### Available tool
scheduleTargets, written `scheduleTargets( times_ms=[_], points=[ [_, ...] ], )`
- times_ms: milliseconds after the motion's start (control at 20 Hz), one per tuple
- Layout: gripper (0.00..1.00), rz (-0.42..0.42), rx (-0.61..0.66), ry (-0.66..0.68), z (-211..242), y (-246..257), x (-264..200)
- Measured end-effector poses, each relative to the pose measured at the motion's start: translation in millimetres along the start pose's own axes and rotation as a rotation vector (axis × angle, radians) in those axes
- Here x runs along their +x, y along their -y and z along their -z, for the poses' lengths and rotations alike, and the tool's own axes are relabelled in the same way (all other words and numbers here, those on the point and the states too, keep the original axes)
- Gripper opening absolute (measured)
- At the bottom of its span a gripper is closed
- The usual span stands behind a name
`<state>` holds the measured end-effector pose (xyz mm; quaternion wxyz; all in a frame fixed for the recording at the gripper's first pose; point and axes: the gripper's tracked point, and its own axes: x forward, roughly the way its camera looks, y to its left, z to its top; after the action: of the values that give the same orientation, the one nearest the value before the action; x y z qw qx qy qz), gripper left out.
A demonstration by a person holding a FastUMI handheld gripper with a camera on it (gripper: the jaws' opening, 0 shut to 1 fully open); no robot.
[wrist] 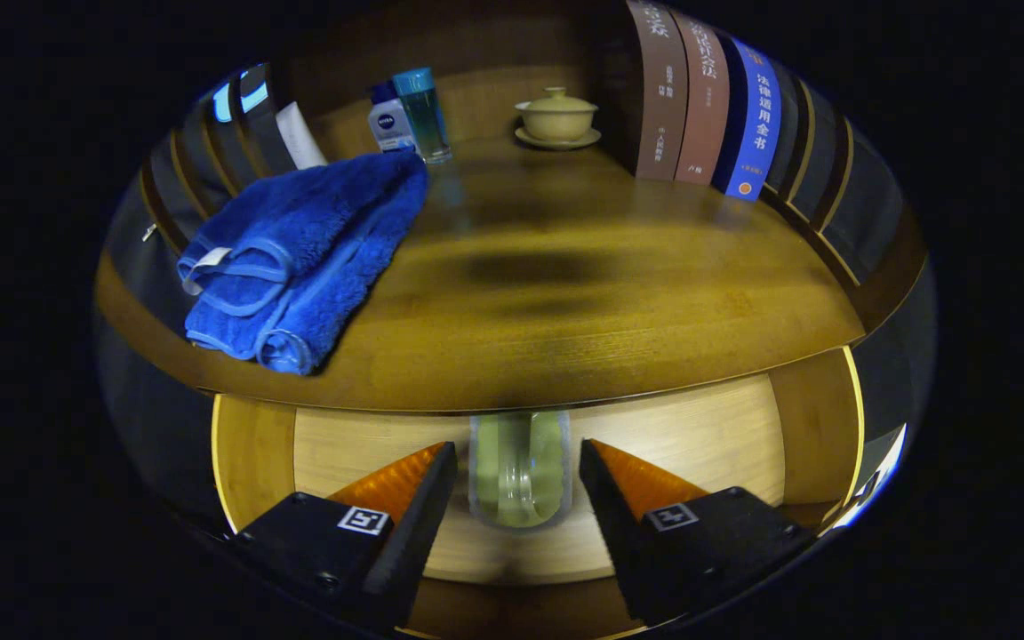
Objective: Pull open the drawer, take out the items inside it, and place them on the countertop above the cabinet.
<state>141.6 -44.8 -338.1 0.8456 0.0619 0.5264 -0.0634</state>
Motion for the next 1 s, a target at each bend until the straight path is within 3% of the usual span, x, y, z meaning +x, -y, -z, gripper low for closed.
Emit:
scheduleTargets(
  times_ms=[300,400,550,1000],
  points=[
    [0.58,-0.004,-0.072,-0.063,9.5,-5.3,15.9],
    [0.58,0.008,-0.106,-0.075,9.3,-5.6,18.0],
    [0.25,0.011,-0.111,-0.079,13.7,-6.4,25.5],
    [0.25,-0.052,-0.110,-0.021,21.4,-15.3,-11.6]
  ],
)
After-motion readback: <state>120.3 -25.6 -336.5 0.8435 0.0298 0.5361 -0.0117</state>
